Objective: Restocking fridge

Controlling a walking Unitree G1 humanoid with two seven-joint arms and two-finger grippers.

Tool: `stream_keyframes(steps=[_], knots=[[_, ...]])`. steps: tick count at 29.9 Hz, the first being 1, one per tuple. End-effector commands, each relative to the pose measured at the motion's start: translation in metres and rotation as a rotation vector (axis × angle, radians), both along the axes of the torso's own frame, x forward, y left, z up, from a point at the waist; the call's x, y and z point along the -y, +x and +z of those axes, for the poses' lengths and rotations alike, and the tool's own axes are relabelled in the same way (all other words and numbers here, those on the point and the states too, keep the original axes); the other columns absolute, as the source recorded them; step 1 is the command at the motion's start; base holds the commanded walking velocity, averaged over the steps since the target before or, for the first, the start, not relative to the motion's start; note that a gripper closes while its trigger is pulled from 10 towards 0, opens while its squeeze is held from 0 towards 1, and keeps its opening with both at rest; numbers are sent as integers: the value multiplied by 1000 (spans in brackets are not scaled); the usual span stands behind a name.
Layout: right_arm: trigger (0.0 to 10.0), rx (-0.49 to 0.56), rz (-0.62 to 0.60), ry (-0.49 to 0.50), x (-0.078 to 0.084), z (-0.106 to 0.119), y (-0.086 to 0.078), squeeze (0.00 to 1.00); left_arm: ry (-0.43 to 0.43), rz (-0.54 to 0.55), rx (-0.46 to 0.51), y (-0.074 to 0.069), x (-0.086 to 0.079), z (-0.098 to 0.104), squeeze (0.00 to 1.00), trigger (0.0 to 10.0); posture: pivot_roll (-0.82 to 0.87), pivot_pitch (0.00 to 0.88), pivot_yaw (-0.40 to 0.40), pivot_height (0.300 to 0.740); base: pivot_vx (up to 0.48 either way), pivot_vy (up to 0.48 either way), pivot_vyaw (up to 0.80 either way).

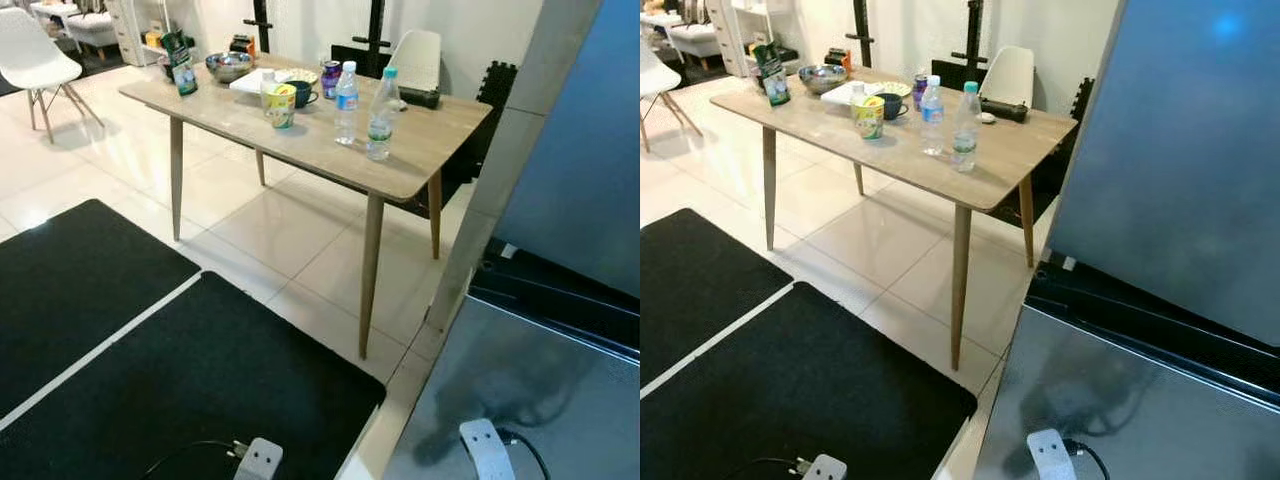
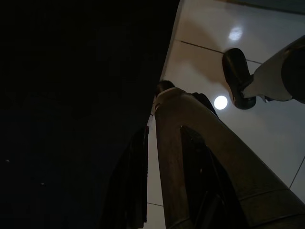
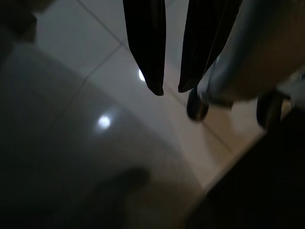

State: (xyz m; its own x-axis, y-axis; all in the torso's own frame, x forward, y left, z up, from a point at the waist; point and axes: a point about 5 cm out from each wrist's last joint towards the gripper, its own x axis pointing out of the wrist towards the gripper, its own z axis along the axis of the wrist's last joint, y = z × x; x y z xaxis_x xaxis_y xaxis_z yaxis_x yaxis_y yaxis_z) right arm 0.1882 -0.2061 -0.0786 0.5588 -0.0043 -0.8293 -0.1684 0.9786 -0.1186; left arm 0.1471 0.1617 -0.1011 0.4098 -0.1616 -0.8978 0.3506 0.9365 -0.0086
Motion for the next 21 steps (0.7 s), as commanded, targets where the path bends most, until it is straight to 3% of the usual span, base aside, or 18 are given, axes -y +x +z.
stream_keyframes(steps=[1,12,21], knots=[[10000,82,-24,11,2,9,16,0,3,-3,-24,-6,-1,-2,0,10000,-58,0,-18,740,0,0,0],[10000,295,-12,13,-8,44,69,0,1,-2,-27,-7,0,-3,0,10000,-54,0,-21,740,0,0,0],[10000,352,8,-7,-13,53,81,0,-2,3,-30,-9,1,-3,0,10000,-51,0,-26,740,0,0,0]])
